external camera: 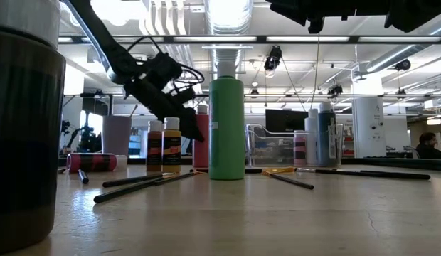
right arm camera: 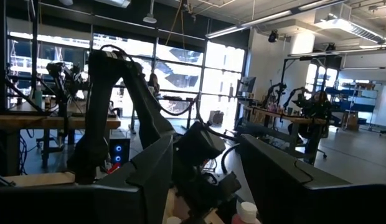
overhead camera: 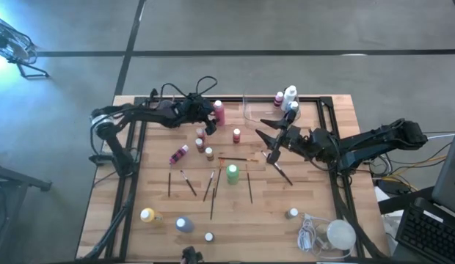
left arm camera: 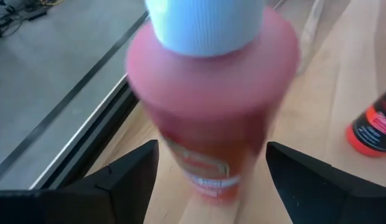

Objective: Pick & Place Paint Supplies
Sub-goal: Put the pink paint bottle into the transparent bin

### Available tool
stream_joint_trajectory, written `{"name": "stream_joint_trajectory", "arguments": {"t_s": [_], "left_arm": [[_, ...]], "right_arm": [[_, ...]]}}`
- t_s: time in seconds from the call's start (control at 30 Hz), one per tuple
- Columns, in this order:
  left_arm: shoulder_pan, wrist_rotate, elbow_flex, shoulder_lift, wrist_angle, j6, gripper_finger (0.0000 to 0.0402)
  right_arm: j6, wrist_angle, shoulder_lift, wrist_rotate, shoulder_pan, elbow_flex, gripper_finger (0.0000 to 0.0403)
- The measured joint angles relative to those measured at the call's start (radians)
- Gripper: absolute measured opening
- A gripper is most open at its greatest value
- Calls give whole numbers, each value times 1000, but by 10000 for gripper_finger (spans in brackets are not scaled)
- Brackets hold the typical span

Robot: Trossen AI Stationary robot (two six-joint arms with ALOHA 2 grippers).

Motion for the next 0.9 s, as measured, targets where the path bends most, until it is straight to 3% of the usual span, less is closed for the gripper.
{"name": "stream_joint_trajectory", "arguments": {"t_s": [0.33, 0.7, 0.9], "left_arm": [[0, 28, 69, 70, -2, 0, 292], [1, 28, 78, 69, -3, 0, 188], [1, 28, 78, 40, -50, 4, 177]], "right_arm": [[-15, 0, 0, 0, 1, 0, 165], [-14, -1, 0, 0, 1, 0, 132], [19, -31, 1, 0, 0, 0, 118]]}}
